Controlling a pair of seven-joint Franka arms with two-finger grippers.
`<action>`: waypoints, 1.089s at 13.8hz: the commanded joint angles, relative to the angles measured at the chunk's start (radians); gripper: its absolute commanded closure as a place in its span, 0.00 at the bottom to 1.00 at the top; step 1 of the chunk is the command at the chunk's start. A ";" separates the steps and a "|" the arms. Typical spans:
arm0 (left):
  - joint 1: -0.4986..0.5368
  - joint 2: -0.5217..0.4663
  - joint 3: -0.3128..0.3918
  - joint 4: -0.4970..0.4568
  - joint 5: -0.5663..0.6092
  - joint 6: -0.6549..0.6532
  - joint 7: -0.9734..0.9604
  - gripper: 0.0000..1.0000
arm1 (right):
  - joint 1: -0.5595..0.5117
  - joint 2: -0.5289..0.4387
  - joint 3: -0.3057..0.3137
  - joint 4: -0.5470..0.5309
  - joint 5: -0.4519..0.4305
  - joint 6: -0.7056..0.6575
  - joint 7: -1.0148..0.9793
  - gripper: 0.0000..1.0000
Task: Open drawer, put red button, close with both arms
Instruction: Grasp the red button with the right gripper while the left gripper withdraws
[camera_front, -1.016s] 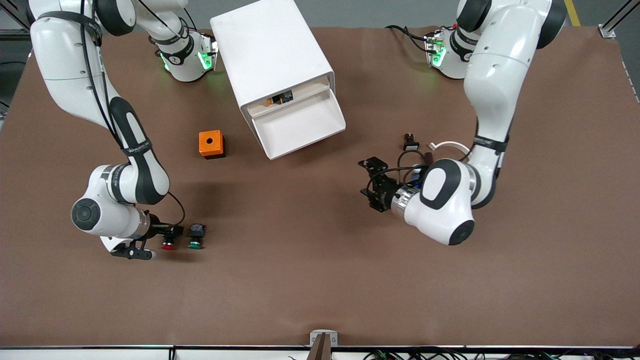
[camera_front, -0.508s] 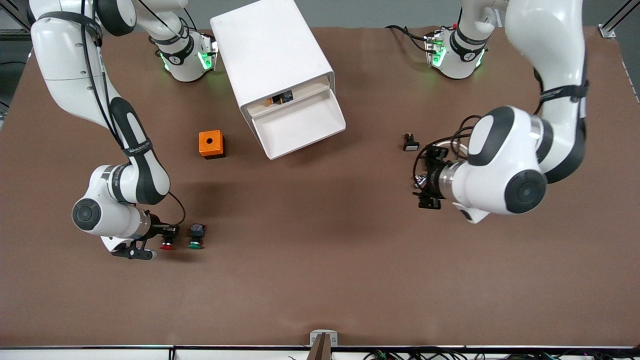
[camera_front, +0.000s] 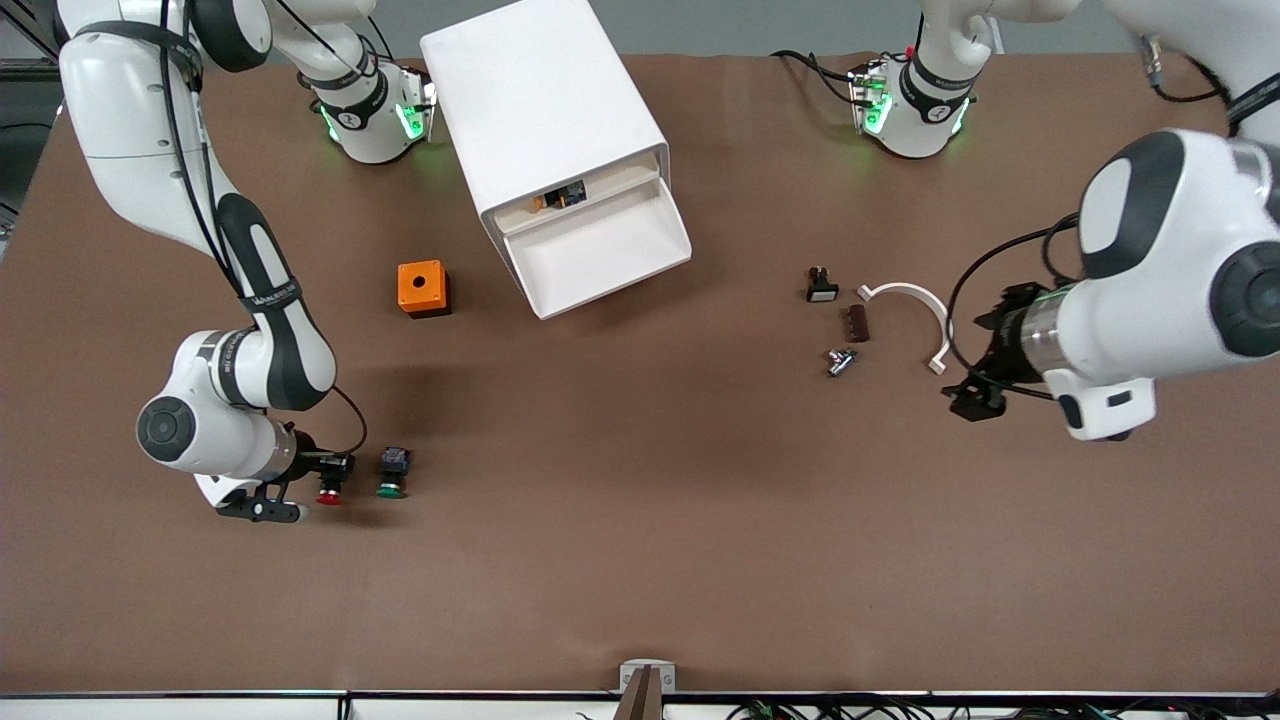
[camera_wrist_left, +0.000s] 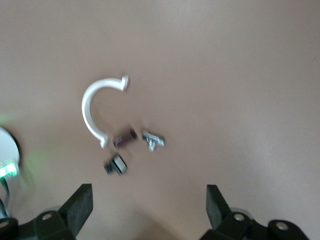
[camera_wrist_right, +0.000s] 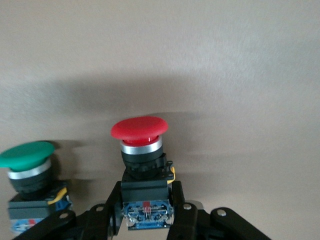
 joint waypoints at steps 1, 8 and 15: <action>0.008 -0.088 0.000 -0.034 0.082 -0.004 0.198 0.00 | 0.009 -0.081 0.000 -0.004 -0.009 -0.029 -0.018 0.97; 0.181 -0.231 -0.003 -0.063 0.093 -0.047 0.771 0.00 | 0.106 -0.337 0.005 -0.004 -0.005 -0.396 0.292 0.98; 0.202 -0.486 -0.008 -0.392 0.078 0.090 0.932 0.00 | 0.170 -0.469 0.121 -0.004 -0.001 -0.571 0.772 0.98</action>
